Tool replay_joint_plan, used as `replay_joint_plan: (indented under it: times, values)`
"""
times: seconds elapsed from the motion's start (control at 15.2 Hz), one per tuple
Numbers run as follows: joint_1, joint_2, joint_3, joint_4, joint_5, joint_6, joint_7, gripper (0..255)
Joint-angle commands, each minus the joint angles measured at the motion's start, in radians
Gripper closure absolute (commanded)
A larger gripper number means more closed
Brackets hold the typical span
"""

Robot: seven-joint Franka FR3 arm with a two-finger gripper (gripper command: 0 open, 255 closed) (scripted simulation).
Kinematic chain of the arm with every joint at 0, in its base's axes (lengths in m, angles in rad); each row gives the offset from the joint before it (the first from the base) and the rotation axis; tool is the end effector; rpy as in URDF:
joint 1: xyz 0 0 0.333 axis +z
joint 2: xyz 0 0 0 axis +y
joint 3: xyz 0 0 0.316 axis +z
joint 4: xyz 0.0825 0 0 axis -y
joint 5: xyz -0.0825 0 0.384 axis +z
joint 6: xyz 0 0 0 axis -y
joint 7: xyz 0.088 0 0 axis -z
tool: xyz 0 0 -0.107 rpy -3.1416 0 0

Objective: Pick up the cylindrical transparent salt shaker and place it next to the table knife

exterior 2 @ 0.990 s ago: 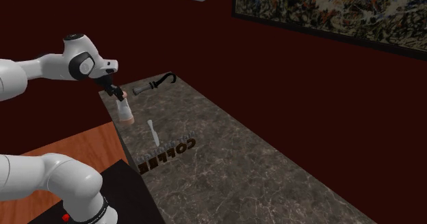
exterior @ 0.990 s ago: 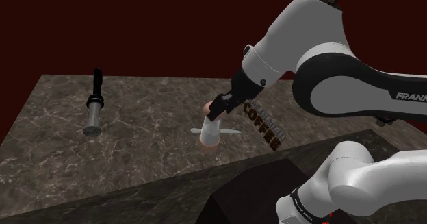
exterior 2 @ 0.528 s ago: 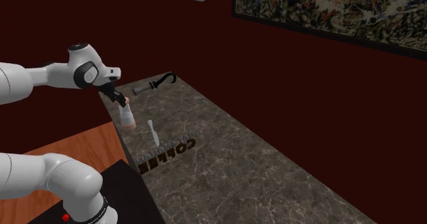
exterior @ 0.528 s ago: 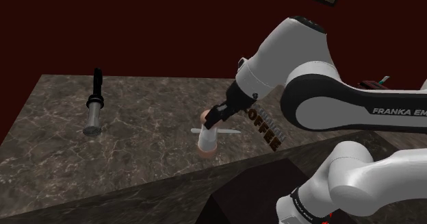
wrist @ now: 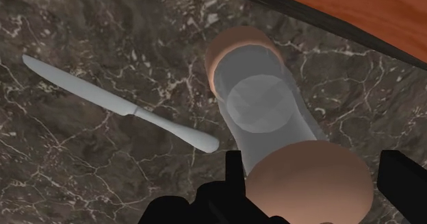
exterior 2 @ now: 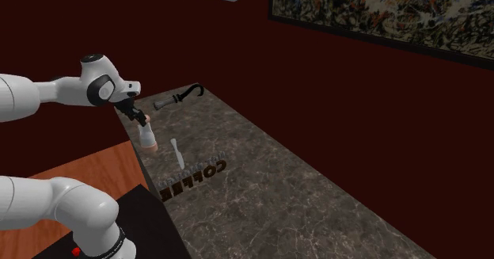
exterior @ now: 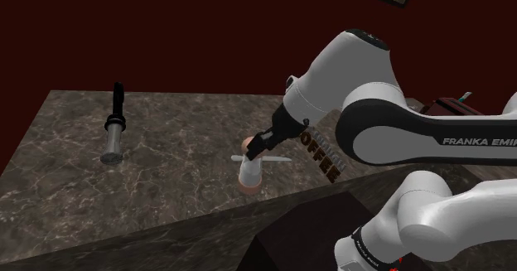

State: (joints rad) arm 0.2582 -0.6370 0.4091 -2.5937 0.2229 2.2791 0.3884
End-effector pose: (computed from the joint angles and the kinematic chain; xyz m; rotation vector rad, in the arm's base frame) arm 0.3002 0.2506 0.4739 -3.0114 -0.1790 -0.4265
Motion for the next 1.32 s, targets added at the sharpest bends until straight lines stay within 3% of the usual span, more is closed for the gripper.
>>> replay_joint_plan:
  times: [0.0, 0.07, 0.13, 0.46, 0.73, 1.25]
  values:
    - [0.000, 0.000, 0.000, 0.000, 0.000, 0.000, 0.000, 255]
    - [0.000, 0.000, 0.000, 0.000, 0.000, 0.000, 0.000, 255]
    - [0.000, 0.000, 0.000, 0.000, 0.000, 0.000, 0.000, 0]
    - [0.000, 0.000, 0.000, 0.000, 0.000, 0.000, 0.000, 0]
    - [0.009, -0.077, -0.034, 0.071, -0.007, -0.148, -0.003, 0]
    - [0.010, -0.077, -0.034, 0.071, -0.007, -0.148, -0.003, 0]
